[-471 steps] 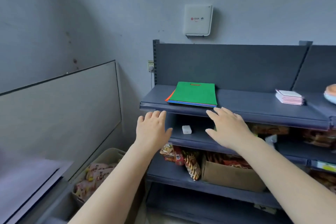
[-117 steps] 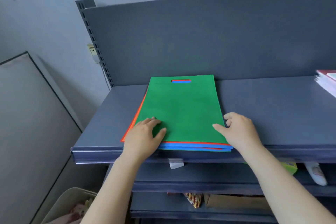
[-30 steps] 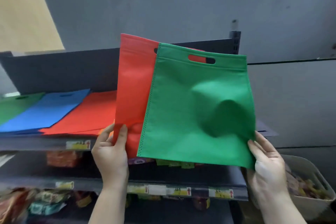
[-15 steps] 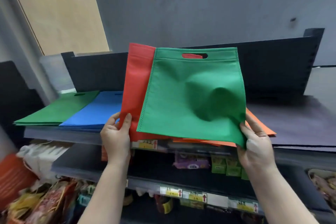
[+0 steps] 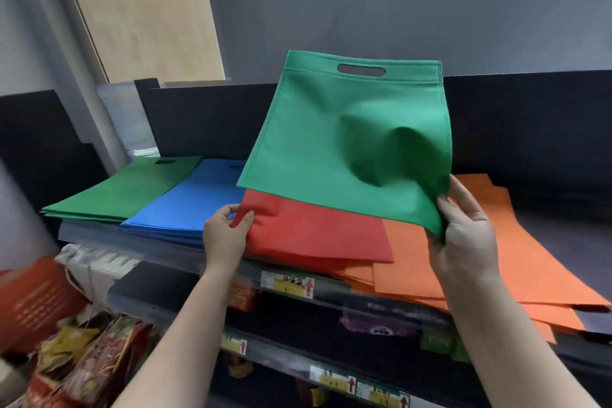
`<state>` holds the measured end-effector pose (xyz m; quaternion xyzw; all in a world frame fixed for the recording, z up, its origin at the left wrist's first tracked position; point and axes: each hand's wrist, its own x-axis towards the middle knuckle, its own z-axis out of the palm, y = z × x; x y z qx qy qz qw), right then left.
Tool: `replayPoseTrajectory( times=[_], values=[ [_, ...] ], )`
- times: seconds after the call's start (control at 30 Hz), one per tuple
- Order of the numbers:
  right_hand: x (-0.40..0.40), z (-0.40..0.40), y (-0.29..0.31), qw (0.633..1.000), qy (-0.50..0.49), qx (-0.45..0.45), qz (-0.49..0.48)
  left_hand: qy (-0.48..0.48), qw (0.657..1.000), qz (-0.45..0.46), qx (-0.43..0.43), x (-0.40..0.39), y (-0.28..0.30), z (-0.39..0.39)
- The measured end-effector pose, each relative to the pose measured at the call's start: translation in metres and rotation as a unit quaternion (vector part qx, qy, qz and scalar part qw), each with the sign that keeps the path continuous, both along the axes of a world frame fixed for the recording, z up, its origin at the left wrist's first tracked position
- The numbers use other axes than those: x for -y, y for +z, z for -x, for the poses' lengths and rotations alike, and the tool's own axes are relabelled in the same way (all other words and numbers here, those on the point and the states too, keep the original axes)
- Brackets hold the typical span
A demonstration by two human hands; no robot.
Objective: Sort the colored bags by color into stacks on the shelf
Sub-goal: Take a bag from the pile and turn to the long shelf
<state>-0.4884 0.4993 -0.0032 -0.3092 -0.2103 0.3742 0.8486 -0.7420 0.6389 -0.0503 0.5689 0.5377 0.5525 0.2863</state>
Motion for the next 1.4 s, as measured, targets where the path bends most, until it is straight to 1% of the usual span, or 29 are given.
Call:
replayPoseTrajectory(
  times=[0.17,0.23,0.3,0.33,0.37,0.4,0.43,0.47,0.5,0.53,0.57,0.6,0.67,0.77,0.87,0.97,1.07,1.13,1.23,1.27,1.33,1.4],
  values=[
    [-0.034,0.025,0.004,0.999,0.029,-0.016,0.006,0.074,0.992,0.010,-0.102,-0.022,0.002,0.011],
    [-0.046,0.042,0.002,0.998,0.051,-0.028,0.006,0.086,0.990,-0.003,-0.109,-0.027,0.005,0.022],
    [-0.058,0.061,0.000,0.997,0.070,-0.032,0.009,0.095,0.991,-0.022,-0.090,-0.030,0.010,0.036],
    [-0.064,0.071,-0.001,0.996,0.077,-0.032,0.014,0.100,0.993,-0.026,-0.059,-0.031,0.014,0.045],
    [-0.071,0.080,-0.001,0.996,0.081,-0.030,0.019,0.097,0.995,-0.025,-0.006,-0.032,0.021,0.055],
    [-0.078,0.090,-0.001,0.996,0.085,-0.027,0.023,0.081,0.994,-0.023,0.076,-0.031,0.030,0.065],
    [-0.085,0.100,-0.001,0.996,0.087,-0.021,0.026,0.046,0.984,-0.016,0.172,-0.030,0.040,0.077],
    [-0.092,0.110,-0.002,0.996,0.087,-0.016,0.026,-0.011,0.963,-0.007,0.269,-0.030,0.048,0.090],
    [-0.100,0.121,-0.004,0.996,0.086,-0.010,0.024,-0.068,0.939,0.000,0.336,-0.033,0.053,0.104],
    [-0.109,0.133,-0.005,0.996,0.084,-0.002,0.019,-0.126,0.921,0.006,0.369,-0.036,0.057,0.120],
    [-0.119,0.146,-0.006,0.997,0.080,0.008,0.014,-0.170,0.914,0.008,0.369,-0.041,0.060,0.136],
    [-0.128,0.160,-0.007,0.997,0.076,0.016,0.010,-0.197,0.914,0.004,0.356,-0.046,0.061,0.151],
    [-0.148,0.189,-0.009,0.997,0.066,0.029,0.000,-0.204,0.920,-0.016,0.335,-0.058,0.065,0.180],
    [-0.180,0.236,-0.010,0.998,0.049,0.042,-0.004,-0.154,0.942,-0.036,0.297,-0.085,0.071,0.225],
    [-0.213,0.285,-0.009,0.998,0.029,0.060,0.004,-0.112,0.964,-0.016,0.239,-0.119,0.072,0.275],
    [-0.245,0.333,-0.008,0.996,0.010,0.086,0.017,-0.084,0.975,0.004,0.204,-0.153,0.073,0.321],
    [-0.272,0.372,-0.008,0.991,0.005,0.132,0.030,-0.044,0.989,-0.009,0.138,-0.187,0.072,0.363],
    [-0.289,0.390,-0.008,0.981,-0.005,0.185,0.049,-0.015,0.997,-0.027,0.074,-0.211,0.069,0.387],
    [-0.312,0.409,-0.009,0.948,-0.034,0.301,0.098,0.012,0.999,-0.049,-0.020,-0.247,0.061,0.413],
    [-0.319,0.413,-0.010,0.929,-0.053,0.346,0.120,0.014,0.998,-0.051,-0.043,-0.258,0.057,0.419],
    [-0.332,0.418,-0.015,0.879,-0.092,0.433,0.175,0.013,0.995,-0.050,-0.089,-0.279,0.049,0.427],
    [-0.343,0.420,-0.022,0.829,-0.109,0.498,0.231,0.004,0.990,-0.037,-0.134,-0.298,0.038,0.431]
  ],
)
